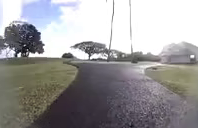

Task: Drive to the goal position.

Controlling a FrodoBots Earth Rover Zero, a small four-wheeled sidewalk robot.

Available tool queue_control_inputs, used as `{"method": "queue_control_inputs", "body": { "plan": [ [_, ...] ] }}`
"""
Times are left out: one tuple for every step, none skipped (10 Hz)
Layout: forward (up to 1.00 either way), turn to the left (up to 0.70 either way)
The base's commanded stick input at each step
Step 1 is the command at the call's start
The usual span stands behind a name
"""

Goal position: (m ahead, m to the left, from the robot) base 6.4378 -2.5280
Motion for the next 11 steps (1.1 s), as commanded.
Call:
{"method": "queue_control_inputs", "body": {
  "plan": [
    [0.6,0.0],
    [0.6,0.0],
    [0.6,0.0],
    [0.6,0.0],
    [0.6,0.0],
    [0.6,0.0],
    [0.6,0.0],
    [0.6,0.0],
    [0.6,0.0],
    [0.6,0.0],
    [0.6,0.0]
  ]
}}
